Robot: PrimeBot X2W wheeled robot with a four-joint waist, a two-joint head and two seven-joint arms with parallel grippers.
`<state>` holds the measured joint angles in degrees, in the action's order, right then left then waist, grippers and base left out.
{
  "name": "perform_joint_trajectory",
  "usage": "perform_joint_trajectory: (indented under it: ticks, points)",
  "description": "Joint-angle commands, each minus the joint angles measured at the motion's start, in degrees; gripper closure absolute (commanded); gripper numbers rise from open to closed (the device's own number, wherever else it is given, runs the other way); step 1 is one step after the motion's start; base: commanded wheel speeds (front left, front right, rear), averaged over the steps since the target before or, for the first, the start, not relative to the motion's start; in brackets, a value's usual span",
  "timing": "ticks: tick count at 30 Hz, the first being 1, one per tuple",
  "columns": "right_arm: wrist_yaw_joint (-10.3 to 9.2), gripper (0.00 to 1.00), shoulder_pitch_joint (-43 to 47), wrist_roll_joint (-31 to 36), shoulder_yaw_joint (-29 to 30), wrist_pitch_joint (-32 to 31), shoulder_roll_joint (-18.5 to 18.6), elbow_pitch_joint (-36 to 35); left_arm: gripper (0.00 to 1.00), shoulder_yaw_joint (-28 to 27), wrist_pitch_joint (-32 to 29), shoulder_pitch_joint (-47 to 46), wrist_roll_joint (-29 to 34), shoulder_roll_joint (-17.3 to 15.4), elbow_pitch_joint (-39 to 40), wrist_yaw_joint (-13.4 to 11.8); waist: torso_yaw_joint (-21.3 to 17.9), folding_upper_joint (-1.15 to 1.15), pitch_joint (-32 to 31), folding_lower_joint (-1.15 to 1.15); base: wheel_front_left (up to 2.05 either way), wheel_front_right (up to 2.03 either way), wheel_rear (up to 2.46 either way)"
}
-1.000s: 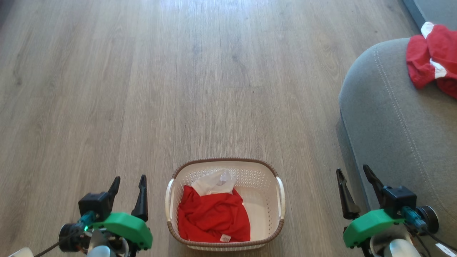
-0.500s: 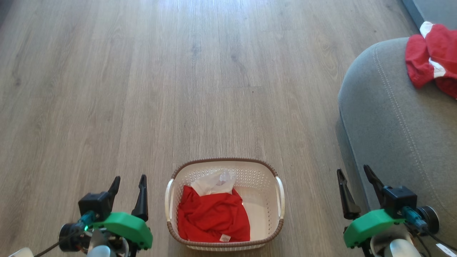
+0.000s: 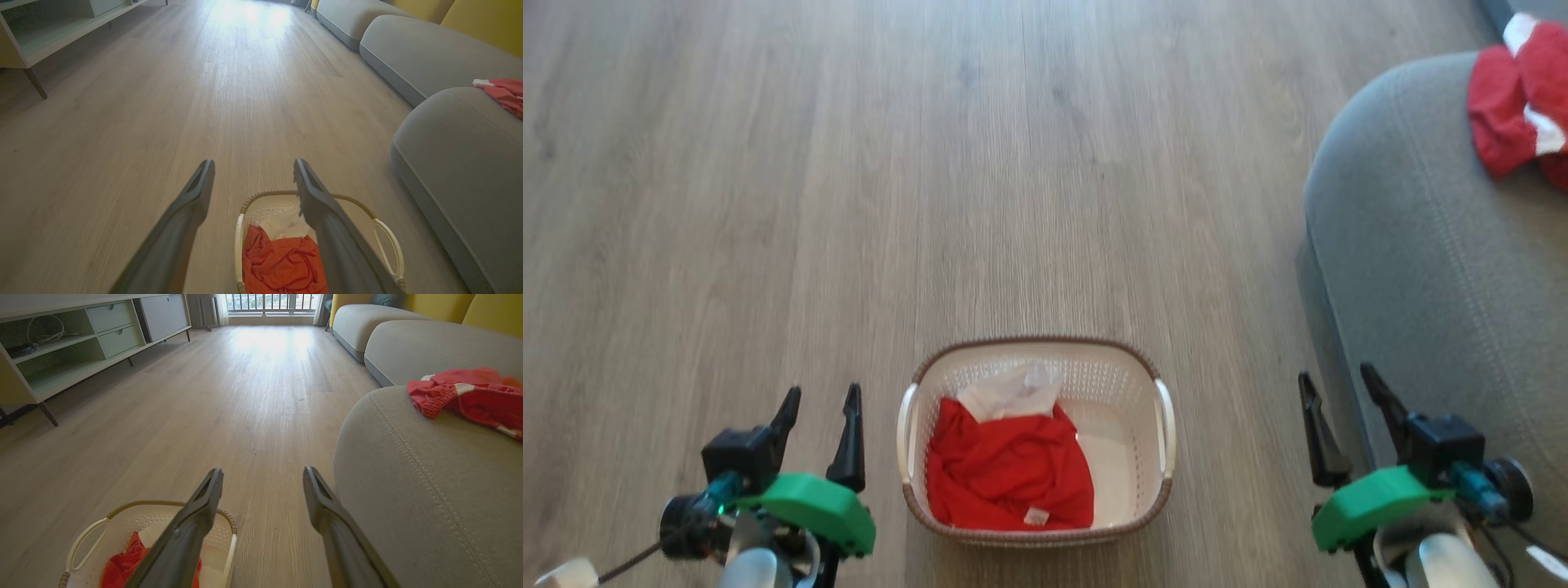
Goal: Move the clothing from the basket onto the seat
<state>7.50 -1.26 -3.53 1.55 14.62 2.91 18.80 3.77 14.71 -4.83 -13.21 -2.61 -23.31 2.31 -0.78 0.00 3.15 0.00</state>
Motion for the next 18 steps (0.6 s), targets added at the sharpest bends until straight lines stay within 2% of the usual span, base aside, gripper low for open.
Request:
perform_joint_trajectory:
  ticks: [1, 6, 18]
  points:
    - [-0.01, 0.0, -3.46, -0.08, -0.92, 0.38, -0.03, -2.47, 0.0, -1.07, 0.29, -3.79, -0.46, -0.27, 2.26, -0.29, -0.19, 0.0, 2.92, 0.0, 0.0, 0.0, 0.0]
    - [-0.01, 0.0, -6.9, -0.52, -0.36, 0.38, -0.03, -4.4, 0.0, 0.96, 0.29, -8.4, -0.14, -0.27, 3.21, -0.36, -0.58, 0.0, 11.44, 0.0, 0.0, 0.0, 0.0]
    - [-0.01, 0.0, -19.65, -0.52, 2.01, 0.38, -0.03, -10.79, 0.0, 9.25, 0.29, -27.66, 3.19, -0.27, 2.1, -1.6, -1.02, 0.0, 38.57, 0.0, 0.0, 0.0, 0.0]
